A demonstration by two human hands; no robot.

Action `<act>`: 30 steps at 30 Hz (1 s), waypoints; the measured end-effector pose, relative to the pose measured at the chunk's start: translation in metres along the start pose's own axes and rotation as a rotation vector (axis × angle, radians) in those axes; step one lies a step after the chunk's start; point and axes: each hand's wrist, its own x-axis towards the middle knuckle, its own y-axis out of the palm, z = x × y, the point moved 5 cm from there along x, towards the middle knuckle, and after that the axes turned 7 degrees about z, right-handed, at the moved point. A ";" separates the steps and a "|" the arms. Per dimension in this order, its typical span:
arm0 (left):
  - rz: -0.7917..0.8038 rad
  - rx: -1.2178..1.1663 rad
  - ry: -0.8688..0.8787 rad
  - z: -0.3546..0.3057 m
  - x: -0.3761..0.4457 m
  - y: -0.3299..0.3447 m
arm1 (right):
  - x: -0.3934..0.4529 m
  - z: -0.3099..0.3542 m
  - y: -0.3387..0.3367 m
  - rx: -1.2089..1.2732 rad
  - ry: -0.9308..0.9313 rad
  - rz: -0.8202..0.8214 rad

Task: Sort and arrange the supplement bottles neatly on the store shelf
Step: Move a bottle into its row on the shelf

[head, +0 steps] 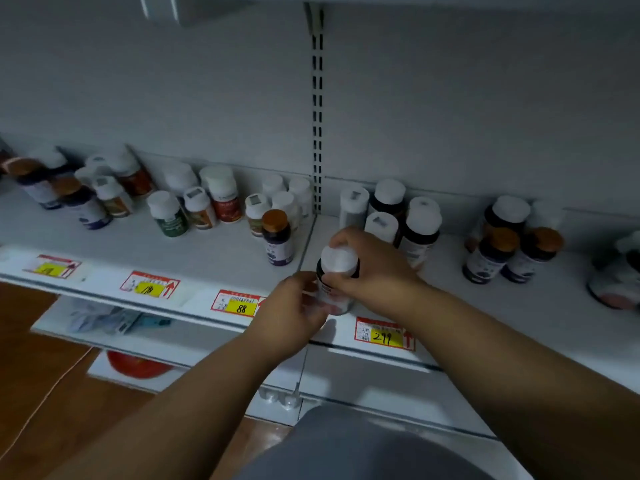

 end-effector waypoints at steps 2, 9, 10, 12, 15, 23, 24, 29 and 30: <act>0.039 -0.006 0.032 0.005 0.004 -0.003 | -0.001 0.000 0.001 -0.011 0.021 -0.022; 0.137 0.008 0.078 0.017 0.004 -0.004 | -0.008 0.002 0.010 -0.003 0.080 -0.101; 0.125 0.020 0.073 0.018 0.002 -0.005 | -0.010 0.003 0.010 -0.004 0.087 -0.111; 0.071 0.028 0.053 0.019 -0.005 -0.007 | -0.016 0.005 0.008 -0.004 0.084 -0.155; 0.024 0.024 0.091 0.007 -0.025 -0.004 | -0.030 0.006 0.001 -0.038 0.049 -0.264; 0.097 0.151 0.375 -0.065 -0.042 0.048 | -0.110 -0.013 -0.044 -0.127 0.093 -0.441; 0.095 0.141 0.394 -0.076 -0.043 0.060 | -0.127 -0.020 -0.053 -0.126 0.113 -0.465; 0.067 0.099 0.437 -0.143 -0.045 0.142 | -0.227 -0.066 -0.103 -0.163 0.179 -0.559; 0.075 0.092 0.447 -0.160 -0.046 0.162 | -0.247 -0.078 -0.114 -0.172 0.187 -0.572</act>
